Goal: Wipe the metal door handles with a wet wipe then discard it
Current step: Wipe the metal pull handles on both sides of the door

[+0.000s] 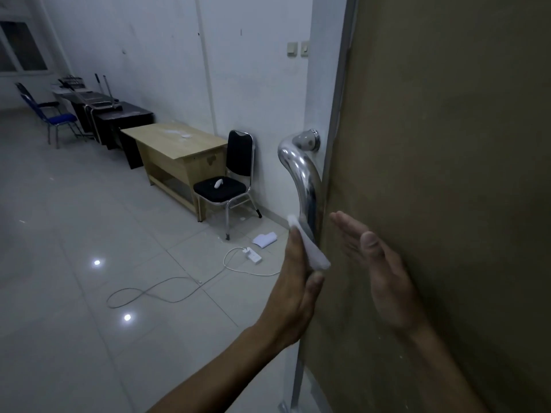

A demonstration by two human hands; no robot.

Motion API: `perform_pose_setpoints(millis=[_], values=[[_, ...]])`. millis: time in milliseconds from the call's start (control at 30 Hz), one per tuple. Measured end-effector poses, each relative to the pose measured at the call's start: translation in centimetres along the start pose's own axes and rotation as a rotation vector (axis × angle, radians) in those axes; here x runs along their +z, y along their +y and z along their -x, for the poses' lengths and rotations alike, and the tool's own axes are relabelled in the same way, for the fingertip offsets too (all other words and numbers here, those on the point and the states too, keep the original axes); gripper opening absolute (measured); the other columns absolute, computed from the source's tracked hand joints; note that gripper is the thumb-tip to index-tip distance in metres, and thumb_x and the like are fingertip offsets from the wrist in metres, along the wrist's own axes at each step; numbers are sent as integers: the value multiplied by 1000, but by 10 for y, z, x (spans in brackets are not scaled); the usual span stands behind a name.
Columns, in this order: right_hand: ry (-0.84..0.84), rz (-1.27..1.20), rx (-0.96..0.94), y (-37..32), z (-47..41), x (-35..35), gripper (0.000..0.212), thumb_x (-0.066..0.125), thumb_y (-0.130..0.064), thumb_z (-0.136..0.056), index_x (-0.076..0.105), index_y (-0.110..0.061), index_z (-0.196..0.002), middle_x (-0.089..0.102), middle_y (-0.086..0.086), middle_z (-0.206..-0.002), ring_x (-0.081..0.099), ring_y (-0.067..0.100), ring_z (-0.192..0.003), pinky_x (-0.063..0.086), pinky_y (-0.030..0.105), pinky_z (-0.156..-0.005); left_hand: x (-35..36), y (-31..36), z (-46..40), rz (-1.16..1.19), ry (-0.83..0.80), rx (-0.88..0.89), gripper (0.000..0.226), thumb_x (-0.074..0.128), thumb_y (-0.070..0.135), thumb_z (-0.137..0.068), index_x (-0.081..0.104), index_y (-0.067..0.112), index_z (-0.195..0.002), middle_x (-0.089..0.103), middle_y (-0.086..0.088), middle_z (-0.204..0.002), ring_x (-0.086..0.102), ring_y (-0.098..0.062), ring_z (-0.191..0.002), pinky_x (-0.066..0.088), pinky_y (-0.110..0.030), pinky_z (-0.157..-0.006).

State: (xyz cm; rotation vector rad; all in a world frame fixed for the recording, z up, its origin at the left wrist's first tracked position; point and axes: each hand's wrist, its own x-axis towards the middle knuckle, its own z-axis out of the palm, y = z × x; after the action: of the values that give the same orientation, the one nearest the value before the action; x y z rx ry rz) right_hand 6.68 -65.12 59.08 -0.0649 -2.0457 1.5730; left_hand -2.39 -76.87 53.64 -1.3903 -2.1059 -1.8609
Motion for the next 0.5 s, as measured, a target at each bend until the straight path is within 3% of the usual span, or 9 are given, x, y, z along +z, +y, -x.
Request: perform_pose_setpoints(millis=[67,167,200,267,333,367,400,433,500], values=[[-11,5,10,6,4,3,53,30,-49,-97,46,-24,-141,51,-15,-143,45,0,-133,36,30,-112,-5,17,-3,177,-4,-83,89,31,82,-80,0,40,-152,9,20,-160,15,-1,-146,27,-36,-118],[-9,11,33,13,8,6,52,28,-47,-98,47,-23,-141,51,-14,-143,44,2,-134,35,38,-115,-21,23,1,305,-48,-117,85,24,86,-76,22,39,-146,33,35,-146,34,13,-132,38,-10,-103],[-10,8,46,15,8,7,52,28,-47,-98,47,-23,-141,51,-14,-143,45,2,-133,35,39,-115,-21,6,1,312,-75,-162,87,22,87,-75,25,39,-147,36,27,-148,36,7,-134,38,-13,-105],[-15,-8,70,21,10,8,53,29,-48,-98,47,-22,-141,52,-14,-143,46,2,-133,35,39,-115,-26,-55,4,236,-230,-252,84,32,86,-75,44,35,-140,51,8,-141,45,-16,-134,40,-37,-110],[-18,-16,86,26,13,10,54,30,-51,-97,48,-23,-140,51,-14,-143,45,2,-133,35,38,-115,-20,-164,22,236,-297,-490,60,57,77,-74,64,32,-113,66,0,-115,54,-40,-122,45,-57,-102],[-16,-23,99,28,15,11,54,30,-51,-97,48,-23,-139,52,-13,-143,45,1,-133,35,37,-115,-15,-206,25,214,-258,-478,45,62,65,-80,64,29,-106,66,-6,-113,58,-41,-113,49,-55,-98],[-18,-29,113,31,17,12,53,29,-50,-97,48,-24,-139,52,-14,-143,44,1,-133,35,35,-115,-11,-209,35,185,-193,-454,41,59,58,-86,61,24,-109,63,-12,-121,62,-30,-107,54,-43,-93],[-23,-27,118,34,18,12,53,29,-50,-97,48,-24,-139,51,-14,-143,44,0,-133,34,35,-115,-8,-174,47,100,-186,-489,51,51,62,-88,56,21,-118,56,-11,-135,61,-16,-105,54,-23,-87],[-36,-13,132,43,22,14,57,29,-55,-94,49,-26,-139,51,-16,-143,43,1,-134,33,37,-116,1,-92,55,161,-242,-554,76,28,76,-82,29,32,-145,30,29,-149,41,17,-122,37,4,-85]])
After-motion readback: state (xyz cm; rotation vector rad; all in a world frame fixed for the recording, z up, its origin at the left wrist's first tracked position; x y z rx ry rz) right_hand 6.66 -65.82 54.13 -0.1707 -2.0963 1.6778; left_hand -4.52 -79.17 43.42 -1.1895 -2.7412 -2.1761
